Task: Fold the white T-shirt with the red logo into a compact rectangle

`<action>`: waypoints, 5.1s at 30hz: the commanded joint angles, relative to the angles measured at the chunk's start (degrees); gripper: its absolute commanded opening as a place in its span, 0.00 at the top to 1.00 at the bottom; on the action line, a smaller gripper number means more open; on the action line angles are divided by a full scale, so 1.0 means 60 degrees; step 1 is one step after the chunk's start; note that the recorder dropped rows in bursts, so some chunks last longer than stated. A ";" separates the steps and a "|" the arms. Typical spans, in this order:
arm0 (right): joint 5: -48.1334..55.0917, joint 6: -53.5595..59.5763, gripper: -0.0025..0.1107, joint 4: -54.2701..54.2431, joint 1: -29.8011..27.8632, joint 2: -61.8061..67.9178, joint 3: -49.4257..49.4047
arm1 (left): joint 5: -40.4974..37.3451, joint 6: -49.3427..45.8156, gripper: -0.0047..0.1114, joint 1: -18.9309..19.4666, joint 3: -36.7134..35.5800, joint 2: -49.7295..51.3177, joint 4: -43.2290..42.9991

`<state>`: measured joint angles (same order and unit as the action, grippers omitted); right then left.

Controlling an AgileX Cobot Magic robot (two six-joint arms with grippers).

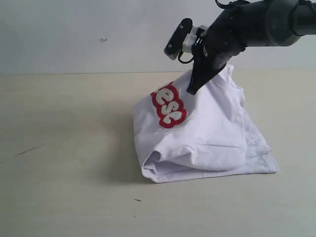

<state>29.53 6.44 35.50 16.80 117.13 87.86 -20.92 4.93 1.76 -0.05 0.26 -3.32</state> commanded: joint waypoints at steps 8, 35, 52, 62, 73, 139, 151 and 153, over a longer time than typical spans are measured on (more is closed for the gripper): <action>0.2084 -0.1370 0.96 0.2246 -0.0026 0.0744 0.0084 | 0.0111 -0.0032 0.96 0.0040 0.0008 -0.0043 0.0015; 0.3966 -0.1623 0.50 -0.4453 -0.1794 0.0774 0.0074 | 0.0111 -0.0032 0.96 0.0040 0.0008 -0.0043 0.0015; 0.2232 -0.2110 0.52 -0.4819 -0.1876 0.1604 -0.0798 | 0.0111 -0.0032 0.96 0.0040 0.0008 -0.0043 0.0015; 0.2643 -0.1874 0.98 -0.4800 -0.1876 0.0753 -0.0776 | 0.0111 -0.0032 0.96 0.0040 0.0008 -0.0043 0.0015; 0.5230 -0.2368 0.98 -0.3948 -0.1859 -0.0849 -0.0776 | 0.0111 -0.0032 0.96 0.0040 0.0008 -0.0043 0.0015; 0.0550 0.3695 0.98 -1.1103 -0.1686 0.0188 -0.2752 | 0.0111 -0.0032 0.96 0.0040 0.0008 -0.0043 0.0015; 0.1378 0.3709 0.98 -1.1118 -0.1686 -0.0219 -0.2383 | 0.0111 -0.0032 0.96 0.0040 0.0008 -0.0043 0.0015; 0.1469 0.3709 0.98 -1.1069 -0.1569 -0.0747 -0.2401 | 0.0111 -0.0032 0.96 0.0040 0.0008 -0.0043 0.0015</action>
<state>37.18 28.07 -31.14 6.72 117.42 72.81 -20.92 4.93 1.76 -0.05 0.26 -3.32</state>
